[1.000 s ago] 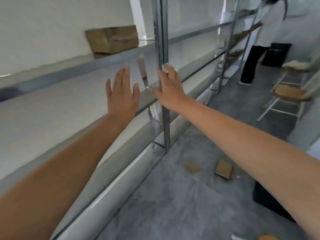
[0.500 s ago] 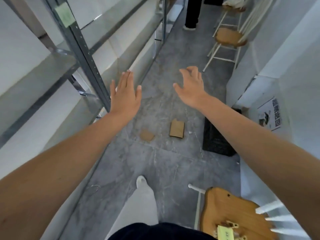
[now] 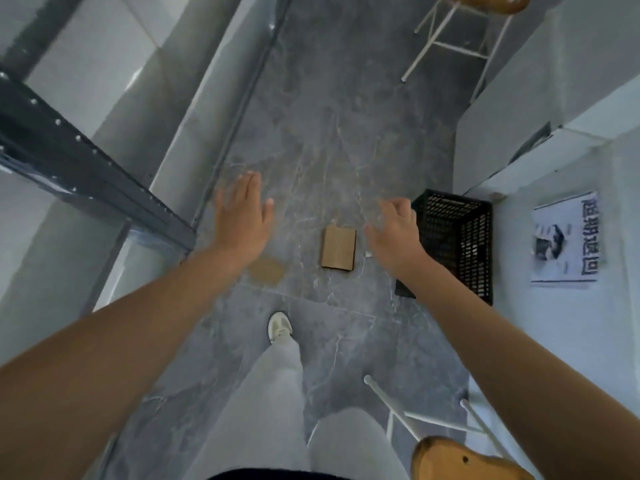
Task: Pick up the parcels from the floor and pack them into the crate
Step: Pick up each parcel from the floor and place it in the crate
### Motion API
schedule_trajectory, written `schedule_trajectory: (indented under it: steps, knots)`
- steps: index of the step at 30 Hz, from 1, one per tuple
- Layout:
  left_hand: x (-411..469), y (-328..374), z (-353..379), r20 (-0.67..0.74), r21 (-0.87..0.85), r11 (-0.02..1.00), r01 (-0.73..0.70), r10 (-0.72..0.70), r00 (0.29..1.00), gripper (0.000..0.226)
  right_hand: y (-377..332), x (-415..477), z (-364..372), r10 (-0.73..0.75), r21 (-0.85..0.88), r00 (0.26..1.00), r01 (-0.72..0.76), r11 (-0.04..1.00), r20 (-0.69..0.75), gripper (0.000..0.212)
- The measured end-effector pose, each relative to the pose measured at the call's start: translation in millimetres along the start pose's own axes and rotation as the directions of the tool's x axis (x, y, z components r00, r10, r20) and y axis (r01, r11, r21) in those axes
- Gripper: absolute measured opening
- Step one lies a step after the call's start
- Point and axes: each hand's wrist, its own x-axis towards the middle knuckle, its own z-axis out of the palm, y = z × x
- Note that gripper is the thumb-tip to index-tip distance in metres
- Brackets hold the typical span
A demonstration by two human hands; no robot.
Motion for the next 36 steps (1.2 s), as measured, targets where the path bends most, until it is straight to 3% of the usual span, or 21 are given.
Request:
schedule_trajectory:
  steps: [6, 10, 14, 16, 19, 22, 25, 27, 29, 32, 36]
  knots:
    - [61, -76, 110, 0.102, 0.059, 0.987, 0.151, -0.157, 0.982, 0.042, 17, 96, 135, 0.047, 0.068, 0.984, -0.060, 0.996, 0.174, 0.048]
    - [64, -120, 216, 0.196, 0.046, 0.952, 0.302, -0.305, 0.932, 0.038, 46, 152, 252, 0.063, 0.032, 0.937, -0.079, 0.996, 0.343, 0.048]
    - [62, -168, 328, 0.227, -0.018, 0.936, 0.351, -0.338, 0.913, 0.041, 85, 192, 368, 0.066, -0.019, 0.871, -0.065, 0.998, 0.488, 0.051]
    - [59, -196, 383, 0.264, -0.006, 0.924, 0.383, -0.368, 0.892, 0.042, 102, 213, 421, 0.085, -0.013, 0.811, -0.095, 0.995, 0.579, 0.043]
    - [57, -228, 451, 0.314, -0.014, 0.889, 0.457, -0.430, 0.846, 0.046, 116, 240, 490, 0.156, -0.026, 0.662, -0.202, 0.979, 0.733, 0.036]
    - [73, -255, 506, 0.290, -0.101, 0.849, 0.518, -0.473, 0.832, 0.047, 125, 264, 555, 0.272, -0.046, 0.597, -0.365, 0.930, 0.755, 0.032]
    - [97, -285, 562, 0.260, -0.246, 0.699, 0.672, -0.620, 0.740, 0.051, 127, 285, 611, 0.315, 0.032, 0.528, -0.547, 0.836, 0.789, 0.021]
    - [117, -292, 593, 0.288, -0.407, 0.493, 0.769, -0.730, 0.620, 0.053, 128, 298, 638, 0.336, 0.091, 0.457, -0.691, 0.717, 0.824, 0.038]
    - [133, -289, 614, 0.322, -0.488, 0.392, 0.780, -0.750, 0.578, 0.050, 125, 304, 653, 0.297, 0.132, 0.405, -0.754, 0.644, 0.865, 0.049]
    - [134, -281, 613, 0.344, -0.561, 0.376, 0.738, -0.704, 0.621, 0.046, 119, 304, 653, 0.252, 0.214, 0.427, -0.781, 0.586, 0.868, 0.063]
    - [109, -268, 550, 0.386, -0.664, 0.282, 0.692, -0.664, 0.641, 0.047, 99, 293, 603, 0.275, 0.257, 0.521, -0.732, 0.630, 0.808, 0.062]
